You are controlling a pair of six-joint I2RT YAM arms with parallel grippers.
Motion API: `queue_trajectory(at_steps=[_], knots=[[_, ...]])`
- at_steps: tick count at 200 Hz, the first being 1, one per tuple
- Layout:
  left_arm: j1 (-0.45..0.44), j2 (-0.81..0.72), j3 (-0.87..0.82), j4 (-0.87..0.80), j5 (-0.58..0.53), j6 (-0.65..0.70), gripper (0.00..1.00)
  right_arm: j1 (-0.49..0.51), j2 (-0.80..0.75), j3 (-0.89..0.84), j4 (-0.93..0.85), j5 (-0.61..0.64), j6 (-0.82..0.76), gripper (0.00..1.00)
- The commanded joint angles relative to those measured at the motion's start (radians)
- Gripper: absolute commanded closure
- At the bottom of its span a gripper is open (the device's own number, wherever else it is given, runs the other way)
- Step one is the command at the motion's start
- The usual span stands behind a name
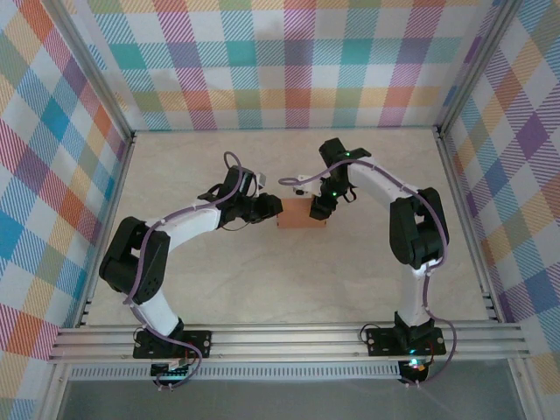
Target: Fold the paper box
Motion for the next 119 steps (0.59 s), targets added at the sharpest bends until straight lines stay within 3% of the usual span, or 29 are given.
queue_trajectory(at_steps=[1, 66, 82, 119], knots=[[0.005, 0.026, -0.029, -0.131, -0.043, 0.020, 0.69, -0.006, -0.009, 0.028, -0.042, -0.035, 0.003, 0.52], [0.005, -0.039, 0.025, -0.187, -0.028, 0.039, 0.69, -0.006, -0.080, -0.045, -0.001, 0.029, 0.032, 0.69], [0.006, -0.077, 0.030, -0.187, -0.038, 0.039, 0.69, -0.006, -0.094, -0.056, 0.020, 0.043, 0.046, 0.70], [0.005, -0.232, -0.035, -0.234, -0.220, 0.072, 0.67, 0.000, -0.149, -0.106, 0.163, 0.154, 0.108, 0.69]])
